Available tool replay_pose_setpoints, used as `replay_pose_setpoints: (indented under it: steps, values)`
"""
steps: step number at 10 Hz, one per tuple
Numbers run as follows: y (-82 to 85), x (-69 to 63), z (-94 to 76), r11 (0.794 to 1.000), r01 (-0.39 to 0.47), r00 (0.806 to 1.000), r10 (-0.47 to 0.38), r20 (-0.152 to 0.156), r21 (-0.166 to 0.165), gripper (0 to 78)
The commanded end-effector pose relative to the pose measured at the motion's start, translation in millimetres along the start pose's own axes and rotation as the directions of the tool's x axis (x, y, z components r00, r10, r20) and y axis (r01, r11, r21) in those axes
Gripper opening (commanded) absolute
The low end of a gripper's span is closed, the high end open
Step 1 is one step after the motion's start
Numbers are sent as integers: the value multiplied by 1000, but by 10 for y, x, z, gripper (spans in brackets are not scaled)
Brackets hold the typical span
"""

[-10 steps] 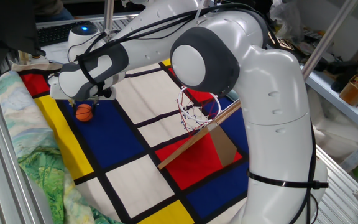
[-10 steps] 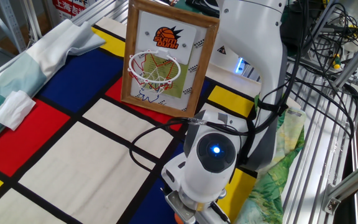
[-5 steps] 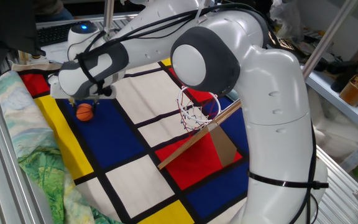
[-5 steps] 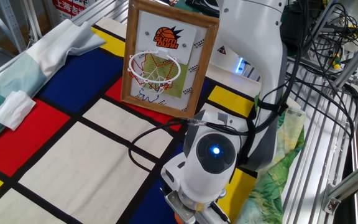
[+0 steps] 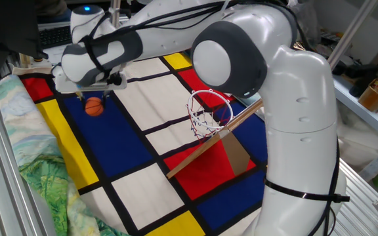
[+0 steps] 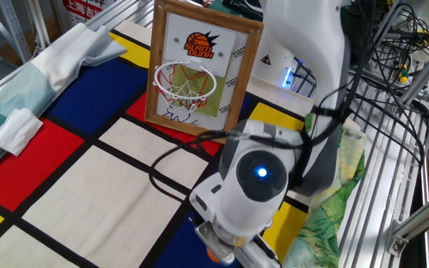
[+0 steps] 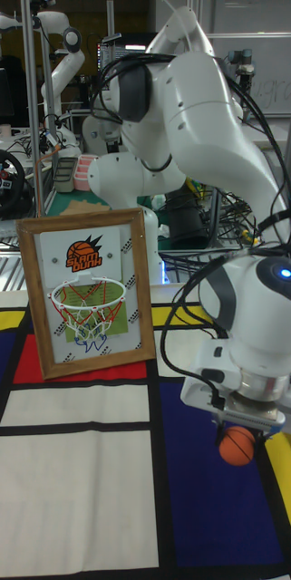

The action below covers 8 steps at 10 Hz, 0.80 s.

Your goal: Grab a basketball, release it and shoot it into the basket

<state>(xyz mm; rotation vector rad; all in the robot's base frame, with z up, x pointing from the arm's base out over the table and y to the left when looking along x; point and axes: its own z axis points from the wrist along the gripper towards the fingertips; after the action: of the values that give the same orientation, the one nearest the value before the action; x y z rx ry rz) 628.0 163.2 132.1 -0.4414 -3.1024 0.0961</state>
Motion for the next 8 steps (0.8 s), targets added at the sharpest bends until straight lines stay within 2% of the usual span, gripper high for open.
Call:
replay_pose_setpoints:
  steps: [1, 7, 8]
  values:
    - [-150, -13, -138, 1000, 23, 1000, -23, -3, 15, 13]
    - [-328, 59, -229, 1000, 24, 1000, -24, -6, 8, 13]
    - [-342, 64, -236, 1000, 14, 1000, -14, 2, 6, 13]
